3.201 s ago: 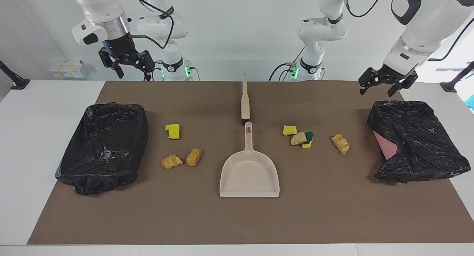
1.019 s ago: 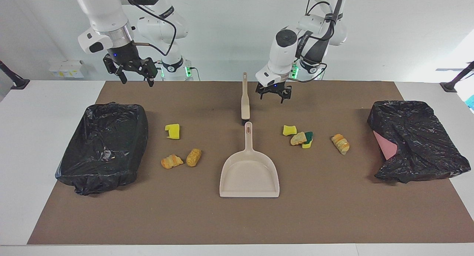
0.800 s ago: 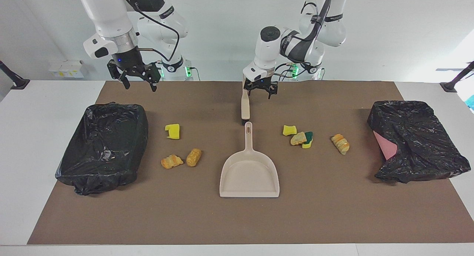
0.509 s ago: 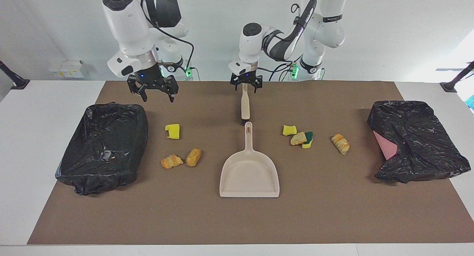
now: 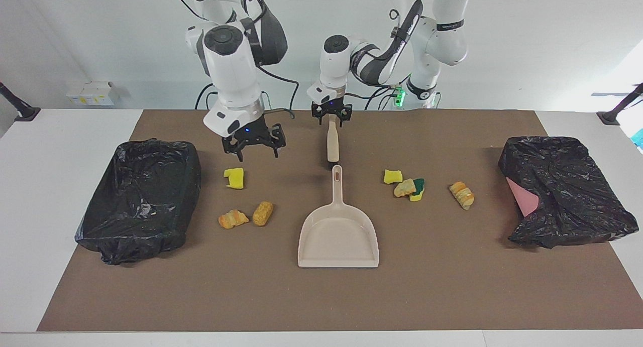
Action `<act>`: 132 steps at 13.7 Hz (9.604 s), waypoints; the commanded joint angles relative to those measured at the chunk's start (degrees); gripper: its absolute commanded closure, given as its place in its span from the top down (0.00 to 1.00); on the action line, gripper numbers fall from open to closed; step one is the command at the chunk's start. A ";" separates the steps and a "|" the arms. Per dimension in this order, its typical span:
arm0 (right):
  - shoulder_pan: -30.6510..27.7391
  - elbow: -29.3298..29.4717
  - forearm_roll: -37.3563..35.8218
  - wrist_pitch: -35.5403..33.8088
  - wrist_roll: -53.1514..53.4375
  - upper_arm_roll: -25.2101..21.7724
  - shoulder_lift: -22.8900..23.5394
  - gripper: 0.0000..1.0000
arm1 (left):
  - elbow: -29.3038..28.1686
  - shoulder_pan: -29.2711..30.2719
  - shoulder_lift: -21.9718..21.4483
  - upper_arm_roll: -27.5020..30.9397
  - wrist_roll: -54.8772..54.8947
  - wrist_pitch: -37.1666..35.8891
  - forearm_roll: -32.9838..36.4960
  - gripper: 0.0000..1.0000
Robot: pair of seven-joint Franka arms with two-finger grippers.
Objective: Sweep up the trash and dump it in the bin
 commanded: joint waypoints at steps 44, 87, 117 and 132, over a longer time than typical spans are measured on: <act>12.52 0.82 0.94 7.45 10.82 -0.07 10.35 0.50 | -6.69 58.44 -13.22 0.88 31.54 -10.38 4.34 0.00; 7.51 -7.88 -11.54 7.02 -66.61 0.02 7.80 0.00 | -7.13 36.92 -9.01 0.52 15.98 -5.29 -4.35 0.00; 4.26 -8.49 -10.48 5.35 -63.96 0.11 3.07 0.00 | 3.25 29.70 -5.47 -4.04 6.76 -5.01 -3.39 0.00; -33.94 -13.86 0.50 4.37 -119.12 -0.50 -11.54 0.00 | -4.50 8.34 -5.92 -4.40 -10.02 0.17 -3.39 0.00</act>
